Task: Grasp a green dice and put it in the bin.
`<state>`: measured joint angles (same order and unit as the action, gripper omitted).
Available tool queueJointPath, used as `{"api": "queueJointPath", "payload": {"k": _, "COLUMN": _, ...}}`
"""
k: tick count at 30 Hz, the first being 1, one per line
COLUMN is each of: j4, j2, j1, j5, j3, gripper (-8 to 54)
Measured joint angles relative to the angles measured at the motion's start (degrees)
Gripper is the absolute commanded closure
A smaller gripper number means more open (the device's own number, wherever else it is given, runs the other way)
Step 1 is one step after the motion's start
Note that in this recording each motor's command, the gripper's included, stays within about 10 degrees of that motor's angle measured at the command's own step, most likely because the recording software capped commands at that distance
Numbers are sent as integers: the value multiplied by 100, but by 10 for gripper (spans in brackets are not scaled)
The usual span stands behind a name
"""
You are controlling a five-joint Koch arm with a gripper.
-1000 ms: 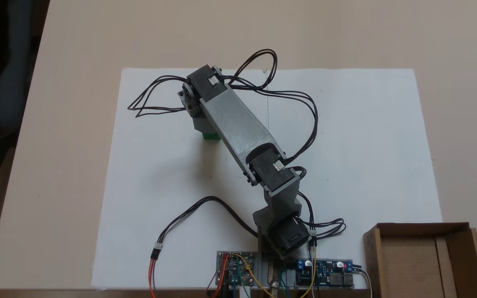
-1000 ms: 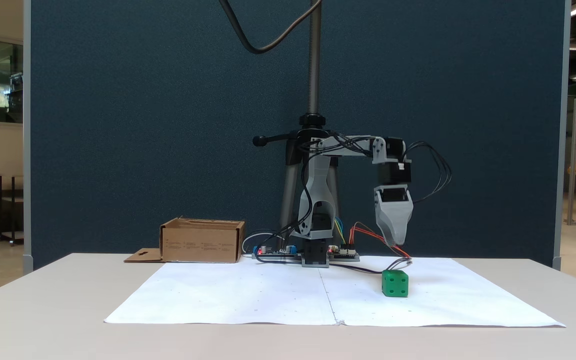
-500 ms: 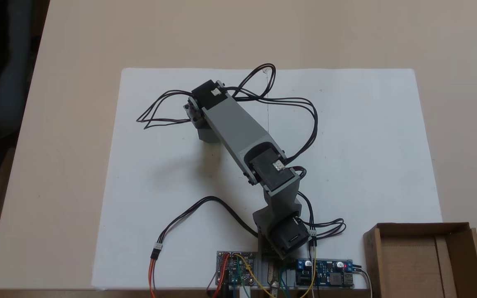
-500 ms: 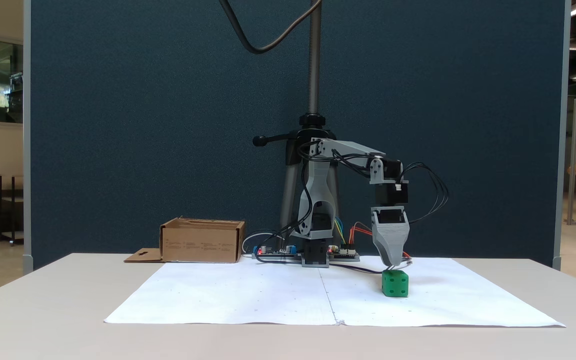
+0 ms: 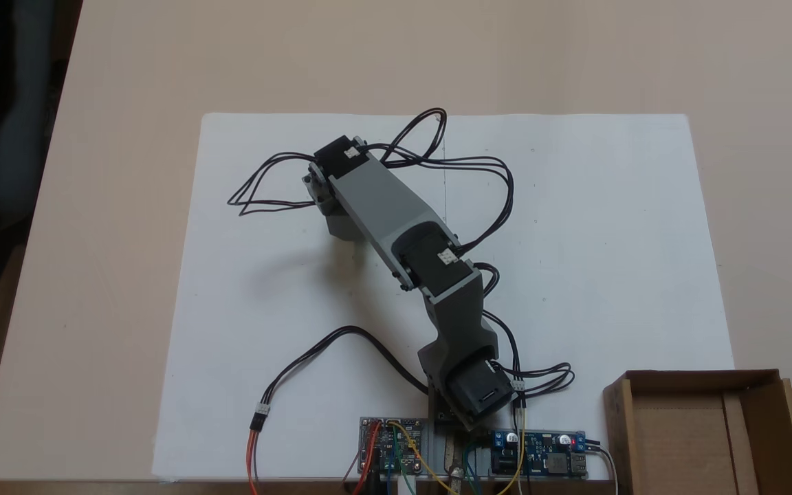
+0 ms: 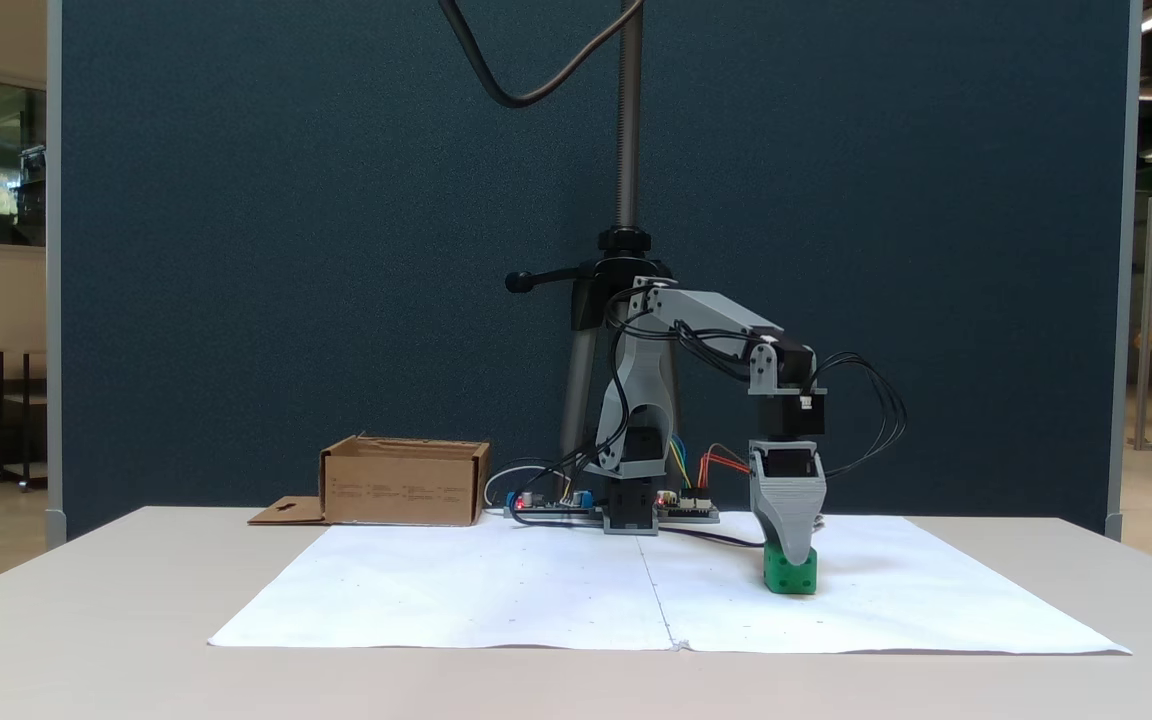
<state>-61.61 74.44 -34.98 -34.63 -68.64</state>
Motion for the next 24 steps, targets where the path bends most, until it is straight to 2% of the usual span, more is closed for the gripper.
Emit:
{"api": "queueJointPath", "payload": {"k": 11, "j4": 211, "j2": -246, "j1": 0, "j5": 0, "j3": -18, "gripper": 25}}
{"api": "queueJointPath", "payload": {"k": 24, "j4": 211, "j2": -413, "j1": 105, "j5": 0, "j3": -35, "gripper": 63}}
